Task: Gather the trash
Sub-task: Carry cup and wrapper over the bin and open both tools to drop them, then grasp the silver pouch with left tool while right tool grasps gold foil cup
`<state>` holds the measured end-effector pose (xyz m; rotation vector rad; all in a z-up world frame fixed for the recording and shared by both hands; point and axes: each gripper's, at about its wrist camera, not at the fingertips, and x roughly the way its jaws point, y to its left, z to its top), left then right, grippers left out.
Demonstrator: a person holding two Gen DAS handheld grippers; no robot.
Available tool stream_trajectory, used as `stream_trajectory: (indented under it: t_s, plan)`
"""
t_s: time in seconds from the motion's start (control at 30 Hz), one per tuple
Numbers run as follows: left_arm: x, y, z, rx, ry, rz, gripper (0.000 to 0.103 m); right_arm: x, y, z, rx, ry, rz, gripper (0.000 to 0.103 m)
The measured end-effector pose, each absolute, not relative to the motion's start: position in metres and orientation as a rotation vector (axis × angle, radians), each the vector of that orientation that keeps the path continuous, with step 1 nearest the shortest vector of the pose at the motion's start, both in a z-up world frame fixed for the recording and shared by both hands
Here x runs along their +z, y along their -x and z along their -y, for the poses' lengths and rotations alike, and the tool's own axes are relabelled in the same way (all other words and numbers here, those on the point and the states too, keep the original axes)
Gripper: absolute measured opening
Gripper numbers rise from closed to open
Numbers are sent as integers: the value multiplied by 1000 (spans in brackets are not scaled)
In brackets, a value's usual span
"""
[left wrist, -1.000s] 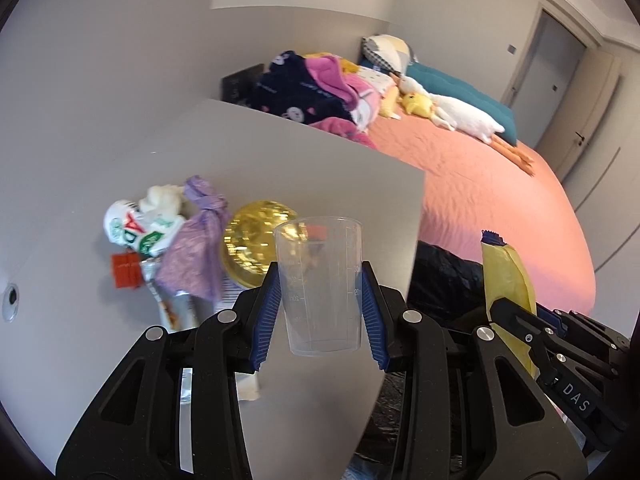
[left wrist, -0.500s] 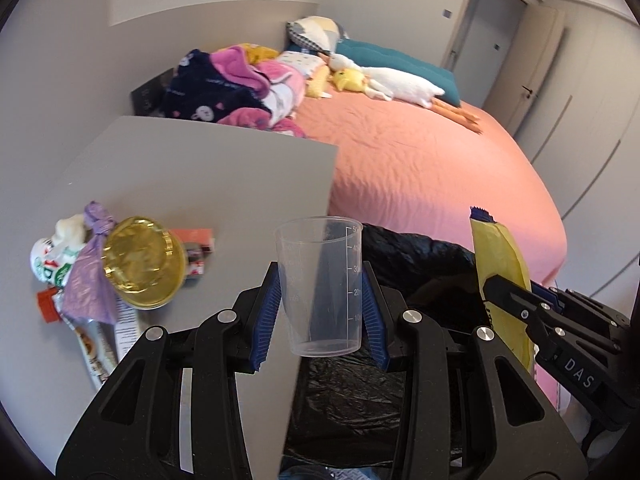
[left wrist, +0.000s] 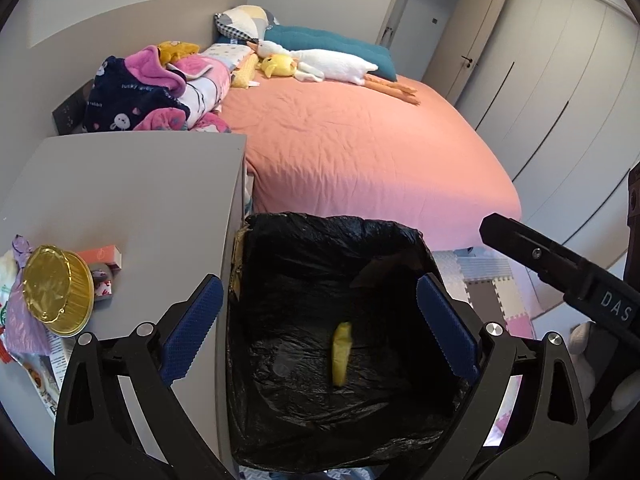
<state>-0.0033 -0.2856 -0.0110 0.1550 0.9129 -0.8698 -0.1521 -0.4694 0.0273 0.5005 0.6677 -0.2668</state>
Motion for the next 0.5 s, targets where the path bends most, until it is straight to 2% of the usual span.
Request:
stream_trajectory:
  t_s: [0.5]
  plan:
    - [-11, -8, 254, -783, -116, -928, 94, 26, 124, 452, -134, -487, -698, 64]
